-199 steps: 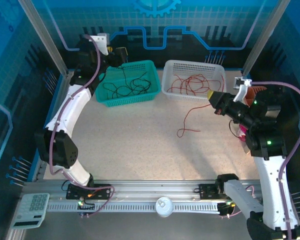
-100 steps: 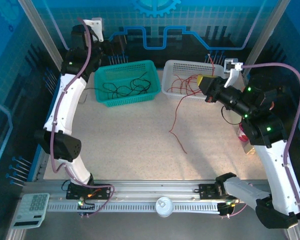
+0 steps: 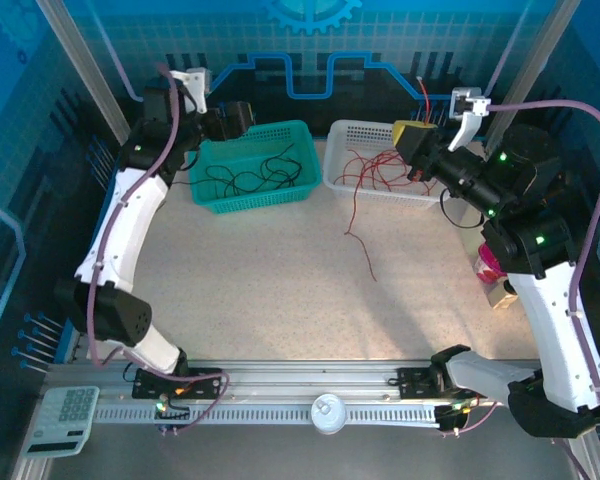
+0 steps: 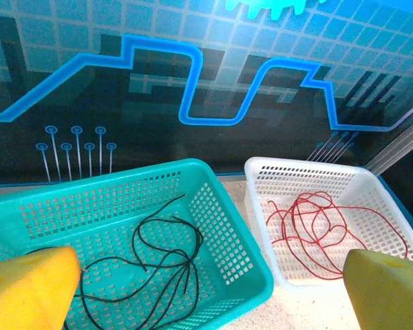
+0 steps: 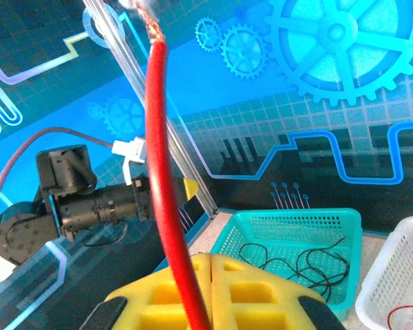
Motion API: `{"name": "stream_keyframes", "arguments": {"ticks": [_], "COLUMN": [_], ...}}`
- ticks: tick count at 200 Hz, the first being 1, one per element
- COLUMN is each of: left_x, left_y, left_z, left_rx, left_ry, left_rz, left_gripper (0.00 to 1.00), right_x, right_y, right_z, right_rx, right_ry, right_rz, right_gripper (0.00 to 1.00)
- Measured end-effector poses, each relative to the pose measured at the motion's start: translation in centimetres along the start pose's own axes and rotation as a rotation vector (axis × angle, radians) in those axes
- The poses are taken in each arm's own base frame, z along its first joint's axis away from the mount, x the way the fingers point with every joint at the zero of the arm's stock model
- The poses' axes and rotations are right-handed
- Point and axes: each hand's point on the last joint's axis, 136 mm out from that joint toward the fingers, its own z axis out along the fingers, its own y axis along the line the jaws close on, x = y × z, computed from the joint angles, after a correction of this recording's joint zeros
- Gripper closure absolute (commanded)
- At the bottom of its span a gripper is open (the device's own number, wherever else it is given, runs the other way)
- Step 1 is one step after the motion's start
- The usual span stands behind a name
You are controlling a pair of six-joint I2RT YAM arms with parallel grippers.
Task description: Untangle the cables
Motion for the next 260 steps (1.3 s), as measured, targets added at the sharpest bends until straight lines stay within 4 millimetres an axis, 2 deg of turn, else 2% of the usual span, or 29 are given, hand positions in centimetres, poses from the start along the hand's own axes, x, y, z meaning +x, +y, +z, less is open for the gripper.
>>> {"name": "stream_keyframes", "arguments": {"ticks": [37,78,117,144,184,223,242,260], "left_x": [0.8,3.2,3.8,3.2,3.1,3.1,2.9,2.9], "left_y": [-0.4,-0.2,-0.5,-1.1,-1.5,-1.8,-2.0,-2.2], "left_z": [-2.7,-3.8,-4.5,-5.5,-7.0,-7.2,-7.2,-7.2], "left_rx": [0.01,0.018,0.039,0.058,0.076,0.091,0.1,0.111], "left_ry": [-0.024,-0.009,-0.016,-0.041,-0.065,-0.069,-0.073,-0.076], "left_rz": [-0.01,-0.048,-0.09,-0.103,-0.111,-0.124,-0.125,-0.132], "left_gripper": [0.01,0.01,0.01,0.01,0.01,0.01,0.01,0.01], "right_x": [-0.5,-1.7,-5.2,-8.4,-12.4,-15.6,-17.0,-17.0], "right_y": [0.4,1.6,3.3,3.1,1.1,-1.6,-3.7,-6.4], "right_z": [0.9,2.7,4.5,5.7,8.2,11.5,13.0,14.4], "right_rx": [-0.012,-0.034,-0.04,0.017,0.17,0.337,0.434,0.528], "right_ry": [-0.006,-0.027,-0.122,-0.224,-0.376,-0.503,-0.563,-0.577], "right_rz": [-0.014,-0.056,-0.148,-0.229,-0.355,-0.452,-0.502,-0.532], "right_gripper": [1.0,1.0,1.0,1.0,1.0,1.0,1.0,1.0]}}
